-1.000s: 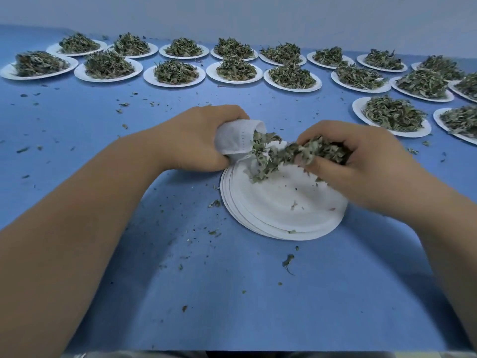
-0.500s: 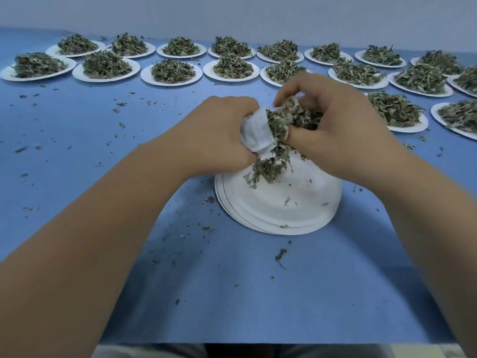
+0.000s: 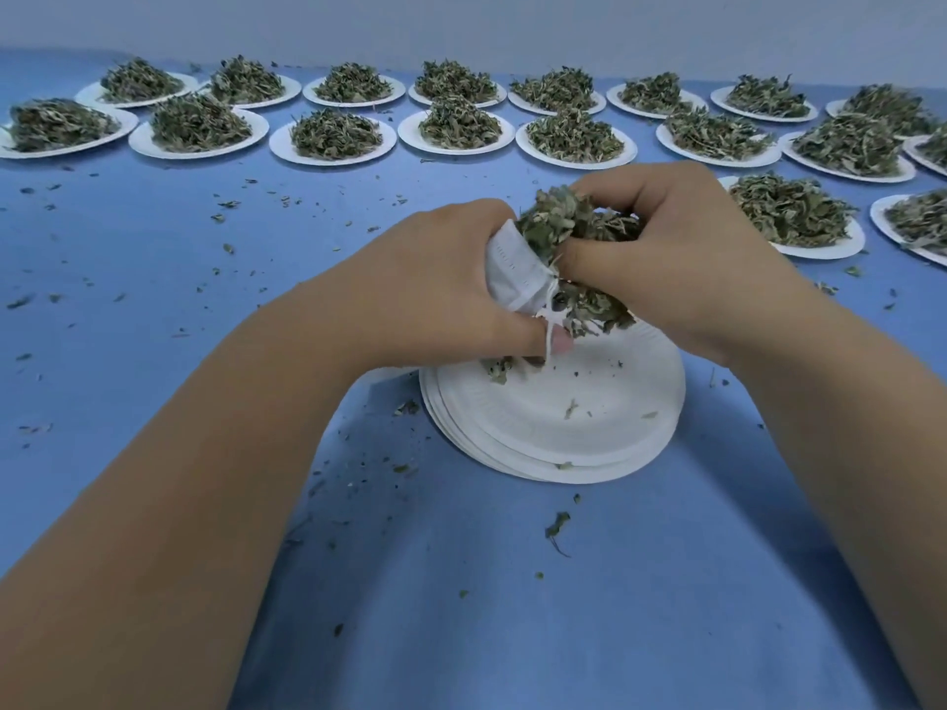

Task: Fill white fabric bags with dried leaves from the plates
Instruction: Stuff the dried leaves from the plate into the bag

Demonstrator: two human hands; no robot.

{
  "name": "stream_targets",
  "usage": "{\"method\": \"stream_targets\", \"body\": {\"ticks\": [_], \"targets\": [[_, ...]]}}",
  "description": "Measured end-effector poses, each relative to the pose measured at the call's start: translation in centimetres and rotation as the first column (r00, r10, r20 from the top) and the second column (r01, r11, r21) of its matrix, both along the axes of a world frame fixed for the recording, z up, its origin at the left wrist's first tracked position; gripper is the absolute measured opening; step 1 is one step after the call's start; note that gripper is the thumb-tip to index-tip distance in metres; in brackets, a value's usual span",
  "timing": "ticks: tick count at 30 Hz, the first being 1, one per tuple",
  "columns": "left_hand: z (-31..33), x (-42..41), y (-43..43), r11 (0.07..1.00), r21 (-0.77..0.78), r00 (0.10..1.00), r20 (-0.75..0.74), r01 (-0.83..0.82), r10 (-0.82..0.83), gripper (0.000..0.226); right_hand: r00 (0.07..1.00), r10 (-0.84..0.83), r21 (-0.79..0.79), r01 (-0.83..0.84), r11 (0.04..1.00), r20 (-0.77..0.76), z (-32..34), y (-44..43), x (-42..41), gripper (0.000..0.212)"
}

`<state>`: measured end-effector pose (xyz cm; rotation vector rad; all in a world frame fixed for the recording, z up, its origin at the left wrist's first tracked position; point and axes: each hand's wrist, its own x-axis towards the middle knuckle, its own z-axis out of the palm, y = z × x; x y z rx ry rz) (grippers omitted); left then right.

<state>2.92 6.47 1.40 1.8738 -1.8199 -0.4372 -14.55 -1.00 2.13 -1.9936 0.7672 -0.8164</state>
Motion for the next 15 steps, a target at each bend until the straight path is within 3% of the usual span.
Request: {"method": "stream_targets", "body": {"ticks": [3,5,7,11,15], "targets": [[-0.6,0.1,0.0,0.996,-0.090,0.999,0.008,-0.030,0.031,0.030,0.994,0.078,0.198,-0.092,0.976,0.079,-0.1,0.3,0.4,0.007],[-0.8,0.3,-0.1,0.985,-0.157,0.993,0.088,-0.067,0.082,0.033,0.989,0.091,0.377,-0.128,0.917,0.114,-0.4,0.3,0.8,0.021],[-0.8,0.5,-0.1,0.982,-0.176,0.978,0.180,-0.073,0.105,0.029,0.988,0.035,0.450,-0.098,0.887,0.148,-0.4,0.3,0.9,0.031],[-0.9,0.9,-0.2,0.984,-0.166,0.970,0.224,-0.060,0.097,0.041,0.983,0.116,0.275,-0.151,0.950,0.140,-0.7,0.3,0.3,0.043],[-1.0,0.5,-0.2,0.982,-0.185,0.955,0.285,-0.030,0.083,0.031,1.000,0.011,-0.082,-0.011,0.997,0.000,-1.0,0.4,-0.2,0.045]]}}
